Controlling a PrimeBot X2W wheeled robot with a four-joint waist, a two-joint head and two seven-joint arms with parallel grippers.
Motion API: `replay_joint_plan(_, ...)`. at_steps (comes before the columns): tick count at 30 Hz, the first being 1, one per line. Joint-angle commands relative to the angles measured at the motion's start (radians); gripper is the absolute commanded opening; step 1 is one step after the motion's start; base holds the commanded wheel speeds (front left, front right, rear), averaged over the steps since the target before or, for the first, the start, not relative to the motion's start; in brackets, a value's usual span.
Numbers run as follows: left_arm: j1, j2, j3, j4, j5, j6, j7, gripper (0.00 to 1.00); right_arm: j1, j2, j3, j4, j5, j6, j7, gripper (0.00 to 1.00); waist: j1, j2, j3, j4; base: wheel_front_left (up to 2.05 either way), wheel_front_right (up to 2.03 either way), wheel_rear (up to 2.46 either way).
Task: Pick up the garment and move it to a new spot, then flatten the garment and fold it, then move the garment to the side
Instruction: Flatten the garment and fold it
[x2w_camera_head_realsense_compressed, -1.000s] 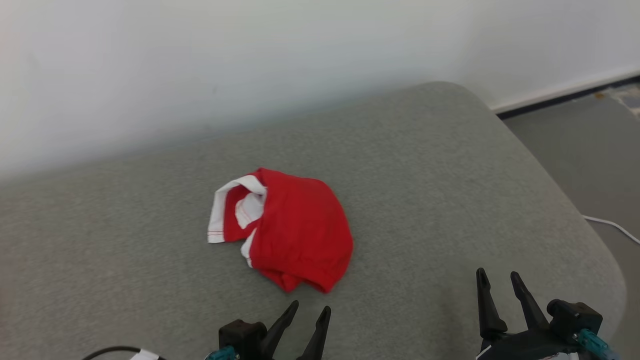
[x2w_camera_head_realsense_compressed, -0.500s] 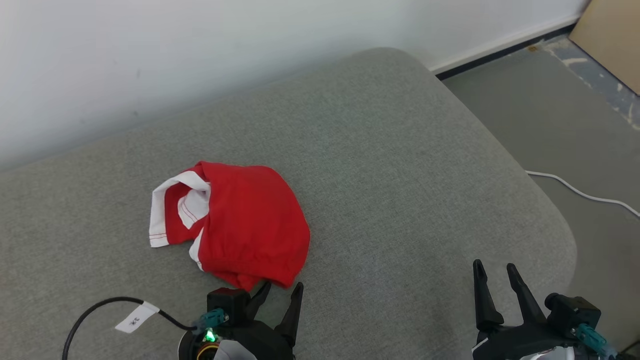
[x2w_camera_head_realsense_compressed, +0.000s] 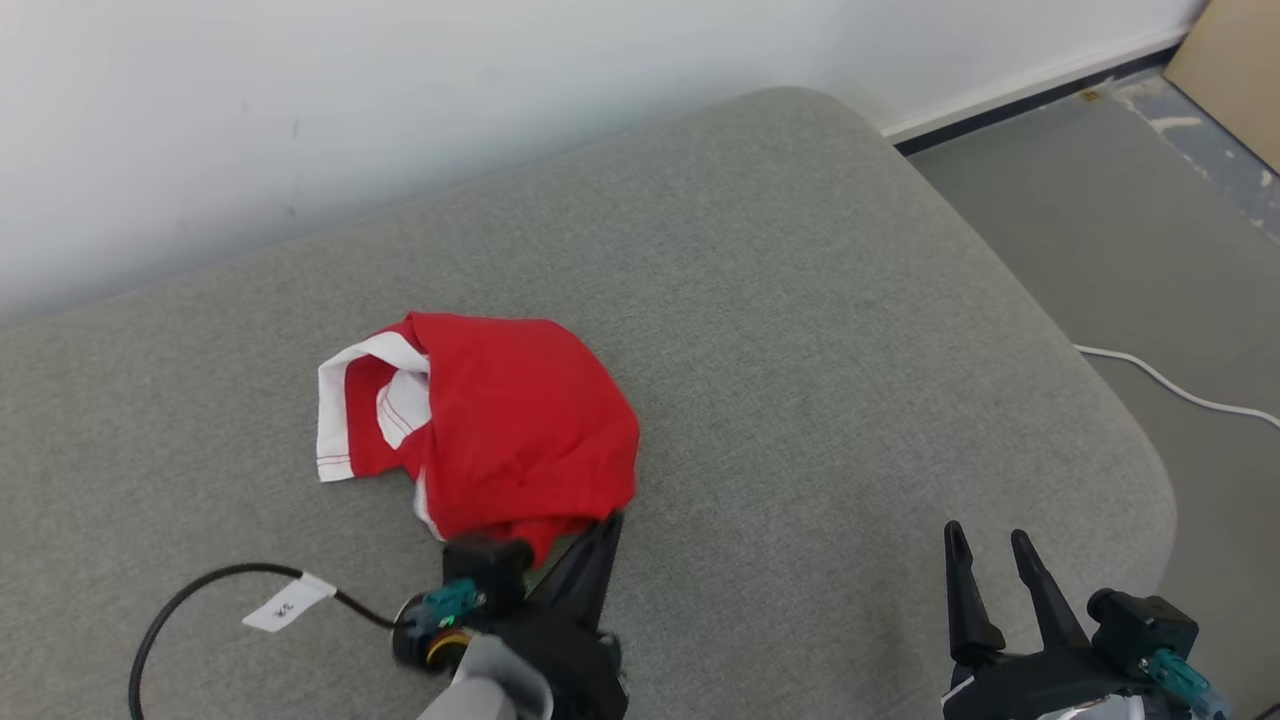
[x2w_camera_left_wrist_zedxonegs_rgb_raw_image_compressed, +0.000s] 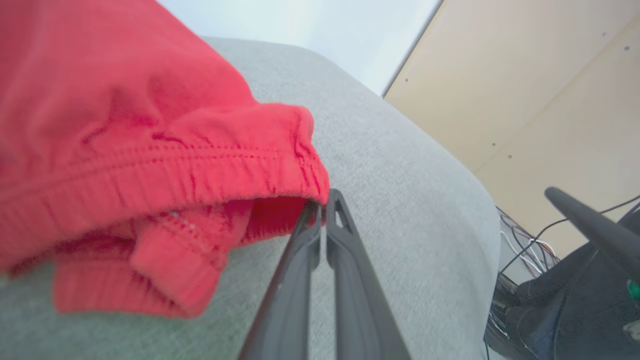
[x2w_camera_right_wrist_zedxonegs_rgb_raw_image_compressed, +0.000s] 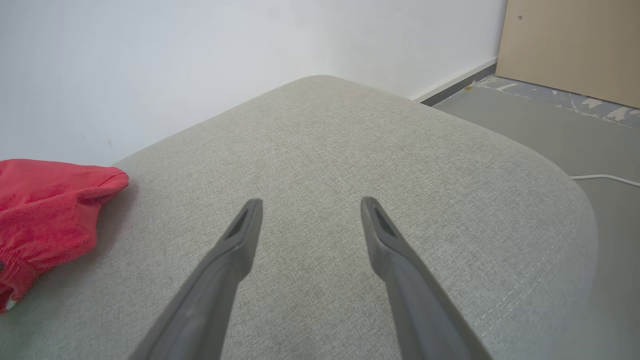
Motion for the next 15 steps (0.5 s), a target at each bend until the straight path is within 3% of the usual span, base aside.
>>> replay_joint_plan(1, -0.026, -0.006, -0.007, -0.033, -0.004, -0.008, -0.010, 0.00, -0.008, -0.001, -0.003, 0.004, 0.000, -0.002, -0.008, 1.00, 0.0000, -0.0001, -0.009, 0.016, 0.00, 0.00, 0.00)
replay_joint_plan(11, -0.199, -0.010, -0.026, -0.489, -0.080, -0.024, -0.007, 0.00, -0.007, -0.001, 0.002, 0.017, 0.001, -0.002, -0.006, 1.00, 0.0000, -0.0001, -0.046, 0.069, 0.00, 0.00, 0.00)
replay_joint_plan(15, -0.237, -0.009, 0.000, -0.651, -0.127, -0.008, 0.022, 0.00, 0.001, -0.001, 0.004, 0.027, 0.006, -0.002, -0.009, 1.00, 0.0000, -0.0001, -0.066, 0.079, 0.00, 0.00, 0.00)
